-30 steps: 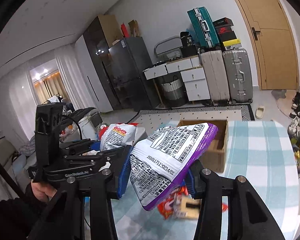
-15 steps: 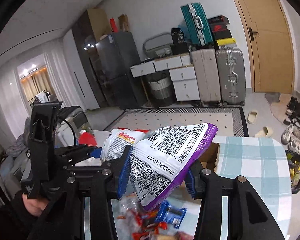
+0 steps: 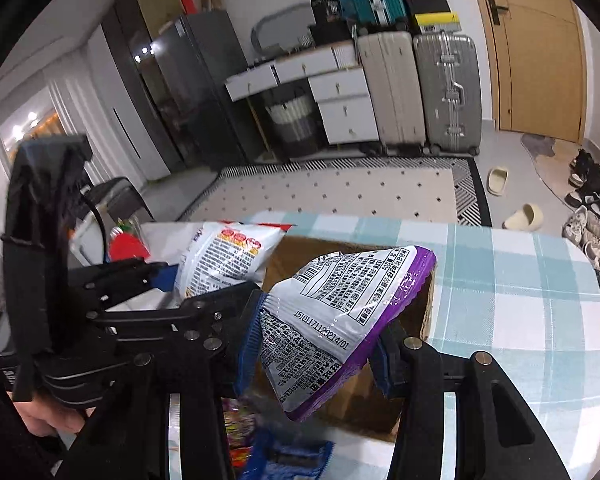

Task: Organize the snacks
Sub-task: 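Lower both bags into the box and open both grippers, then withdraw both open grippers from the box back to the snack pile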

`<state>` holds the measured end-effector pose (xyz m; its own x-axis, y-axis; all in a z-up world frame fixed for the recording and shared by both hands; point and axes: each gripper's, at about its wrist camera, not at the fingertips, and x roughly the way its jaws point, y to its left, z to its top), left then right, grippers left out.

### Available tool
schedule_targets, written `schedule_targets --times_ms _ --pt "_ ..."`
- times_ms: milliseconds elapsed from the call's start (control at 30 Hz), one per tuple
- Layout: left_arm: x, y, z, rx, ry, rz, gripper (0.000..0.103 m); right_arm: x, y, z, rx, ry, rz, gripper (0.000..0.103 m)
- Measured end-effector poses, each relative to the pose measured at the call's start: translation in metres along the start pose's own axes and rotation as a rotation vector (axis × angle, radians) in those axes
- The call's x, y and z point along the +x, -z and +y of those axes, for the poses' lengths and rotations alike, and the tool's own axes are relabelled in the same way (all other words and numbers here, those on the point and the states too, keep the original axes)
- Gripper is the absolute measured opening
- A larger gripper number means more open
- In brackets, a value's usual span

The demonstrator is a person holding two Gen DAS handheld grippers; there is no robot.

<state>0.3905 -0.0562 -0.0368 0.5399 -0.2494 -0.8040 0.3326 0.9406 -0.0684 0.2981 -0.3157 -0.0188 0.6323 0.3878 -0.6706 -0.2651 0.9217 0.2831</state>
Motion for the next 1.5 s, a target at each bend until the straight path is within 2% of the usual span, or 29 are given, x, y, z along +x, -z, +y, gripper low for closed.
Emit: schedule_targets --times_ms 200,367,633,767,867,967,1033,1100,1267,1400,1500 --pt "0.055 0.003 0.006 -0.02 -0.002 0.045 0.043 0.029 0.007 -0.02 0.02 0.0 0.044 0.047" --pt "0.08 0.004 0.008 -0.028 -0.001 0.064 0.043 0.045 0.016 -0.031 0.029 -0.009 0.066 0.047" --pt "0.1 0.008 0.008 -0.035 -0.003 0.087 0.043 0.052 0.019 -0.033 0.024 0.004 0.071 0.048" --pt "0.104 0.011 0.008 -0.042 -0.047 0.112 0.047 0.047 0.018 -0.029 -0.001 0.025 0.055 0.051" --pt "0.095 0.014 0.01 -0.064 -0.026 0.116 0.048 0.038 0.017 -0.029 -0.004 0.055 0.037 0.053" --pt "0.078 0.017 0.008 -0.05 -0.04 0.09 0.053 0.024 0.017 -0.031 0.022 0.026 0.02 0.053" --pt "0.06 0.019 0.005 -0.042 -0.051 0.056 0.066 0.011 0.017 -0.03 0.02 0.029 0.0 0.054" --pt "0.041 0.023 0.004 -0.056 -0.054 0.011 0.07 -0.003 0.017 -0.029 0.028 0.023 -0.019 0.058" --pt "-0.01 0.043 -0.005 -0.052 -0.059 -0.05 0.071 -0.047 0.029 -0.017 0.011 0.041 -0.097 0.061" --pt "-0.044 0.062 -0.012 -0.059 -0.068 -0.099 0.08 -0.081 0.046 -0.01 0.013 0.035 -0.149 0.061" --pt "-0.069 0.077 -0.017 -0.067 -0.095 -0.135 0.08 -0.106 0.058 -0.007 0.034 0.02 -0.183 0.068"
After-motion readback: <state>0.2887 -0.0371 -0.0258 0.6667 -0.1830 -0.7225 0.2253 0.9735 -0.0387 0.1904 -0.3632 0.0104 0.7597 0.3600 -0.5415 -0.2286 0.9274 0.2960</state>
